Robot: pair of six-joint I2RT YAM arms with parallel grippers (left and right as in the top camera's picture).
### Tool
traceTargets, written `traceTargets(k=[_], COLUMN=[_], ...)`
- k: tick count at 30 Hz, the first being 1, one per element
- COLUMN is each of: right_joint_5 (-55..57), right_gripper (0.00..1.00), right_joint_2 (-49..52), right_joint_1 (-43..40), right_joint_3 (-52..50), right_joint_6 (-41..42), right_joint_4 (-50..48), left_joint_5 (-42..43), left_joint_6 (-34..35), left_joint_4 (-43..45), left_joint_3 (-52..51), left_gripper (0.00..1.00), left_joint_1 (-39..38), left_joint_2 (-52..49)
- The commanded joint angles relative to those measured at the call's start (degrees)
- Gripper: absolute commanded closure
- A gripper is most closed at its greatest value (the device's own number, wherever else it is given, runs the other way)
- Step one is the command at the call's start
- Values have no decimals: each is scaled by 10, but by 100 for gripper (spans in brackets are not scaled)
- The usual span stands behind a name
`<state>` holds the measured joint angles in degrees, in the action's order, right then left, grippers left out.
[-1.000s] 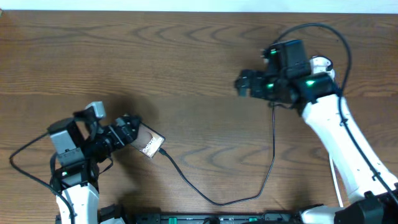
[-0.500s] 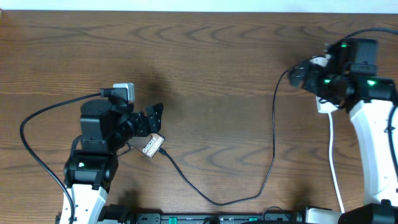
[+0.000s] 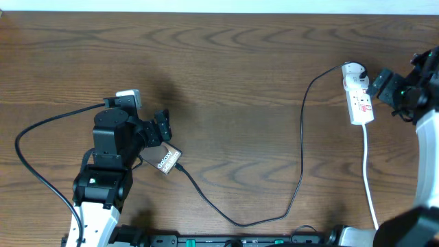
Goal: Plug charger to phone and switch on socket
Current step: 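Position the right gripper over the white power strip's switch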
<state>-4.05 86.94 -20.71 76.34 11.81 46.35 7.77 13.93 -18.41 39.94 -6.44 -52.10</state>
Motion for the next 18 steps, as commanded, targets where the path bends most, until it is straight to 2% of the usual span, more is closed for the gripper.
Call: traceTargets(k=[1, 6, 11, 18], right_joint_5=[-58, -71, -70, -71], right_gripper=[1, 1, 1, 1], right_joint_2=[78, 172, 222, 226], right_joint_1=[-12, -14, -14, -14], right_joint_3=[-2, -2, -2, -2], right_joint_6=[-66, -94, -120, -132], right_joint_4=[-2, -10, -45, -109], left_joint_5=[-12, -12, -12, -12], left_joint_6=[5, 5, 5, 5], left_joint_4=[-13, -24, -24, -24], left_joint_3=[13, 13, 13, 13], left_gripper=[7, 7, 7, 6], left_joint_1=[-1, -1, -1, -1], left_joint_2=[-5, -13, -23, -36])
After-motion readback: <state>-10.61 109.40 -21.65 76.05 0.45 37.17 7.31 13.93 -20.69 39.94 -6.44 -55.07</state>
